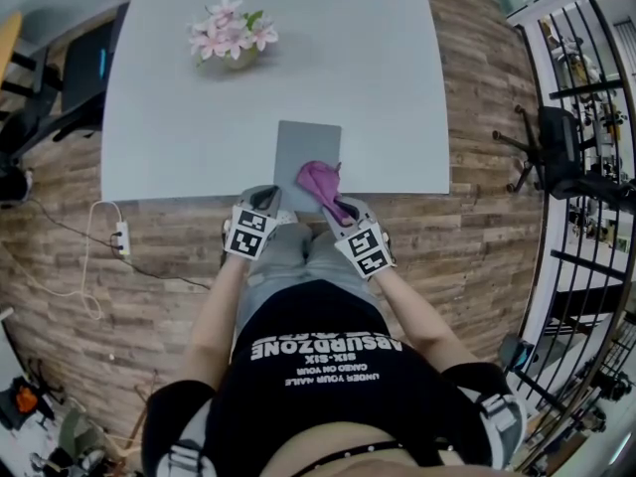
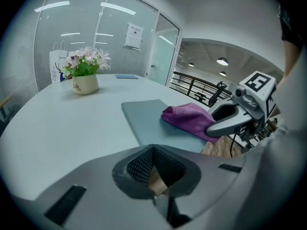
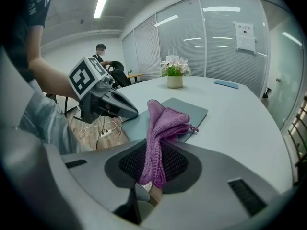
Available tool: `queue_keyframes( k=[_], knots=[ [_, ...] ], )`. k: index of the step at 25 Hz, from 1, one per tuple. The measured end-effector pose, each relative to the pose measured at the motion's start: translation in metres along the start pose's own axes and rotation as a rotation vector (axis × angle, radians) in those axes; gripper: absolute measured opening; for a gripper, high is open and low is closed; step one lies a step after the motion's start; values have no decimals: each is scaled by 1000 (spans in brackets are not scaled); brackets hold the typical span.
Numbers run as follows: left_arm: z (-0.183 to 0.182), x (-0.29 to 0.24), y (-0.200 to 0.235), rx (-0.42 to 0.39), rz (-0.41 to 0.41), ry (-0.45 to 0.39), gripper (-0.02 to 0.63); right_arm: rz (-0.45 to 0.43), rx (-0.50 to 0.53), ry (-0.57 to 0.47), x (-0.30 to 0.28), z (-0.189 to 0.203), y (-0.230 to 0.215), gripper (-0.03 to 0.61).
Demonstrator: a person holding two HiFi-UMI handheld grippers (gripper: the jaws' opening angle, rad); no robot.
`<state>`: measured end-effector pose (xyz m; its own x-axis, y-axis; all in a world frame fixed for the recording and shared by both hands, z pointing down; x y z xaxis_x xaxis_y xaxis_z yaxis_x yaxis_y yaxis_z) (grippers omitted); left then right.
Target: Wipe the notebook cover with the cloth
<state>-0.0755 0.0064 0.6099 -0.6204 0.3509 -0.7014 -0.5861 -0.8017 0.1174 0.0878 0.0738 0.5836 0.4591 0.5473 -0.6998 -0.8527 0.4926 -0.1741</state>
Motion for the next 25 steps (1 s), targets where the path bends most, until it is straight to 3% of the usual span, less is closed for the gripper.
queue_keyframes(
  k=[25],
  knots=[
    [1,-2,1,17,-5,-4,17,-77,-119,18,-32,-20,28,83]
  ],
)
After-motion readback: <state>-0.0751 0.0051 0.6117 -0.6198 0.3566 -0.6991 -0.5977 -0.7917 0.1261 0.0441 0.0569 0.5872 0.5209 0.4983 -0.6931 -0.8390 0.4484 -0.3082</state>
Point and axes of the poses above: the fingertips, and each gripper's own axes: x backward along the fingers, y to its left, z out of its underside, the point moved 6 cm from there along x, backward along the fingers, and after that the axes turned 8 degrees about -x, right-handed, at the moved point
